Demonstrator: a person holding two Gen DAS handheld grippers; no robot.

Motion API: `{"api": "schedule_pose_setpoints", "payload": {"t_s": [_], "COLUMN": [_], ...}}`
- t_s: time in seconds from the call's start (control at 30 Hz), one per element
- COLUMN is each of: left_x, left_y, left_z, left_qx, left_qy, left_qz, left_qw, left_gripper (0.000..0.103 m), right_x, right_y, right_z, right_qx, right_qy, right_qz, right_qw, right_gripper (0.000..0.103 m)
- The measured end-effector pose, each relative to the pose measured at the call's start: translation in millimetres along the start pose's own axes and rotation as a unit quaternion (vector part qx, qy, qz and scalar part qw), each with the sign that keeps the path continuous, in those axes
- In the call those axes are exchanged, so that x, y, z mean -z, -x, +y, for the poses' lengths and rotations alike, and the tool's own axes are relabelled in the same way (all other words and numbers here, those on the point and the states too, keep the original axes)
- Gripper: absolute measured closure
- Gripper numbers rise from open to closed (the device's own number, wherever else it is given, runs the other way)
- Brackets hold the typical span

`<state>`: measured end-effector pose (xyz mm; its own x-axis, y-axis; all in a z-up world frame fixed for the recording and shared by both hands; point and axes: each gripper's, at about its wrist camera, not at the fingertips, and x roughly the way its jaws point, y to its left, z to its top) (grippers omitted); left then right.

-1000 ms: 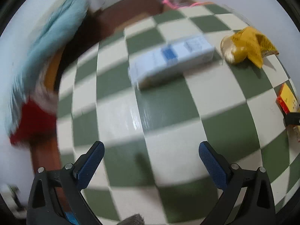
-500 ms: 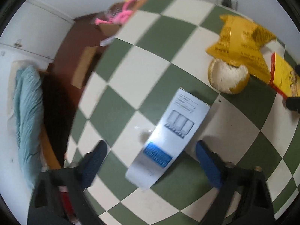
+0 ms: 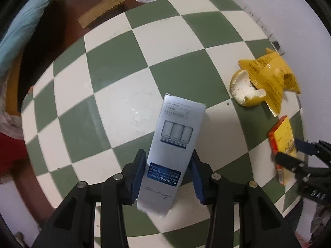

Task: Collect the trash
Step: 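Grasp the white Oligopeptide box with the left tool while the right tool grasps the yellow HAOMAO pack, then carry the white box and yellow pack over the bin and release both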

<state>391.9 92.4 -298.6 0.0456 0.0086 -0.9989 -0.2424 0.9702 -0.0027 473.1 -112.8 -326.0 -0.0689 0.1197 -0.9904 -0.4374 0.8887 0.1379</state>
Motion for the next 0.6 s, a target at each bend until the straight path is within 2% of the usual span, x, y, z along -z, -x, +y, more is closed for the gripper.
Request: {"api": "schedule_pose_setpoints", "payload": {"t_s": [0.1,0.17,0.2,0.23,0.33,0.4,0.43,0.5,0.6], "left_x": [2.4,6.5,7.8,10.2,22.9,31.3,45.7,45.4,70.3], "left_y": [-8.8,-6.7,-5.2,-3.8,0.5,6.0,13.9,20.0,40.9], "left_z": [-9.0,-16.5,-20.5,-24.2,-29.9,-31.0,-30.0,-31.1,-31.1], "left_qx": [-0.024,-0.044,-0.048,-0.052,-0.072,-0.076,-0.075,-0.079,-0.080], "left_qy": [-0.010,-0.017,-0.018,-0.017,-0.003,0.012,0.027,0.043,0.071], "left_qz": [-0.009,-0.033,-0.038,-0.042,-0.061,-0.070,-0.080,-0.091,-0.111], "left_qw": [0.9996,0.9984,0.9980,0.9976,0.9955,0.9946,0.9936,0.9917,0.9880], "left_gripper": [0.064,0.065,0.070,0.070,0.070,0.070,0.070,0.070,0.070], "right_x": [3.4,6.8,9.7,12.4,17.7,22.6,25.0,29.7,42.2], "right_y": [-2.8,-3.3,-3.5,-3.7,-2.7,-0.7,0.6,2.1,13.5], "right_z": [8.8,14.8,18.2,22.2,30.2,34.4,36.5,39.8,48.6], "right_qx": [0.028,0.042,0.051,0.062,0.090,0.092,0.093,0.083,0.075], "right_qy": [0.019,0.030,0.037,0.045,0.060,0.066,0.066,0.066,0.072], "right_qz": [-0.003,-0.010,-0.015,-0.021,-0.038,-0.049,-0.052,-0.053,-0.070], "right_qw": [0.999,0.999,0.998,0.997,0.993,0.992,0.992,0.993,0.992], "right_gripper": [0.035,0.035,0.035,0.035,0.041,0.041,0.041,0.042,0.042]}}
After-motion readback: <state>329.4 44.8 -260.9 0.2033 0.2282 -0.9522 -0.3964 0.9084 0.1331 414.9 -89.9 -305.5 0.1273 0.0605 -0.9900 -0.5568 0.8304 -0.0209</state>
